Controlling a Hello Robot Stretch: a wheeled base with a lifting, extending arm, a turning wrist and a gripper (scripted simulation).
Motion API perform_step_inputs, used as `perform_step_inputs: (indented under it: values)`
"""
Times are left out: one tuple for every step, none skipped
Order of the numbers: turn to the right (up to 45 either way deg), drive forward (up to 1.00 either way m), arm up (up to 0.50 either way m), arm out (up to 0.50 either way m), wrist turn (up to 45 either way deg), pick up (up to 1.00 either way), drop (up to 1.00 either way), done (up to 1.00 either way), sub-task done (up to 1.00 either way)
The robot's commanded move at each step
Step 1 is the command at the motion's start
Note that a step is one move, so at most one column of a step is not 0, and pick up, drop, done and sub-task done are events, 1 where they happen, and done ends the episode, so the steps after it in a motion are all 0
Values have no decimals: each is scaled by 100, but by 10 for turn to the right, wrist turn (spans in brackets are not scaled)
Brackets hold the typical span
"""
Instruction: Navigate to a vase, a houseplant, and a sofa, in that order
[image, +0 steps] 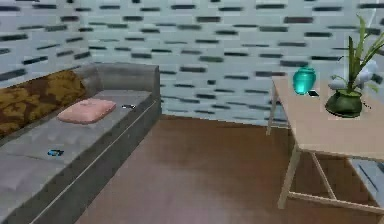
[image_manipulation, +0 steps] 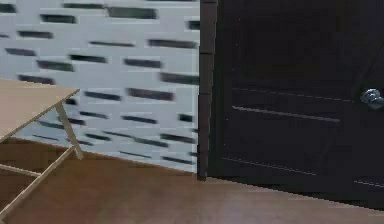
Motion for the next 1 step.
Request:
perform_step_inputs:
  values:
    - [0, 95, 0, 0, 0, 0, 0, 0, 0]
